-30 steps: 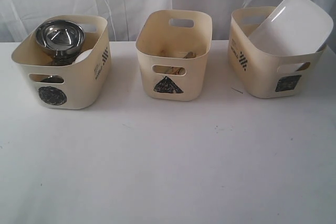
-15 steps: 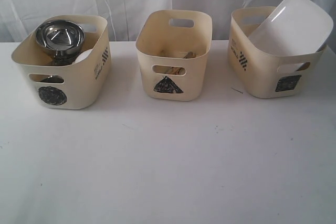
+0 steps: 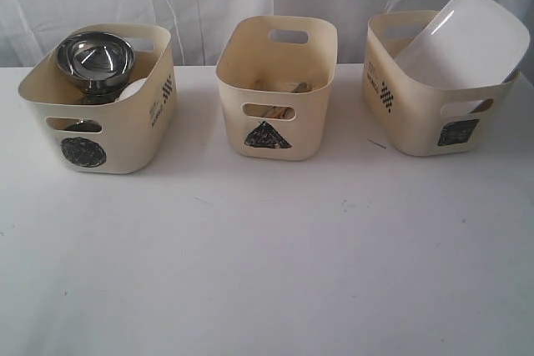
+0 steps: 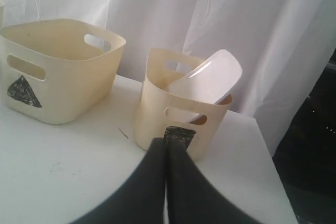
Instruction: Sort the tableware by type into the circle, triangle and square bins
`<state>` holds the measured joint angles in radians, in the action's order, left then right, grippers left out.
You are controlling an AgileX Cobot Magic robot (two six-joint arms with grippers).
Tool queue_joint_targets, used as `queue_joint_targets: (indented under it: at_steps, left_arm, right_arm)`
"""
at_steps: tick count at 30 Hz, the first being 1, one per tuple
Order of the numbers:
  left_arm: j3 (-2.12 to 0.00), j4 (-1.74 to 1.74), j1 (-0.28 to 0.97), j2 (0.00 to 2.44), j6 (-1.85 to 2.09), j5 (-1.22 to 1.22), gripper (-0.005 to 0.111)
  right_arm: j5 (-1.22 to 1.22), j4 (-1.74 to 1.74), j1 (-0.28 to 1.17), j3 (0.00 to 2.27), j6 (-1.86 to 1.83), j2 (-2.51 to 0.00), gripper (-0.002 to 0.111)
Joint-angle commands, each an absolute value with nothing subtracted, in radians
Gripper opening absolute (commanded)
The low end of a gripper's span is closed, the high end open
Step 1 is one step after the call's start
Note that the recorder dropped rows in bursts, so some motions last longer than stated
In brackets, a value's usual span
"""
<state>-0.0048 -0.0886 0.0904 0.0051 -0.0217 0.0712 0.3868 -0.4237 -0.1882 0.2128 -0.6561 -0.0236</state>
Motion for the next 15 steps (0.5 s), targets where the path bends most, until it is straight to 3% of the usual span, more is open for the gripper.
queue_joint_targets:
  at_steps: [1,5,15]
  left_arm:
    - [0.000,-0.096,0.093,0.000,-0.021,0.075,0.036]
    - [0.000,-0.096,0.093,0.000,-0.021,0.075,0.036]
    - [0.000,-0.096,0.093,0.000,-0.021,0.075,0.036]
  right_arm:
    - [0.276,-0.370,-0.185,0.125,-0.541,0.000,0.000]
    - [0.241,-0.265,-0.185,0.060,-0.295,0.000,0.000]
    - [0.150,-0.135,-0.185,0.000,-0.119,0.000,0.000]
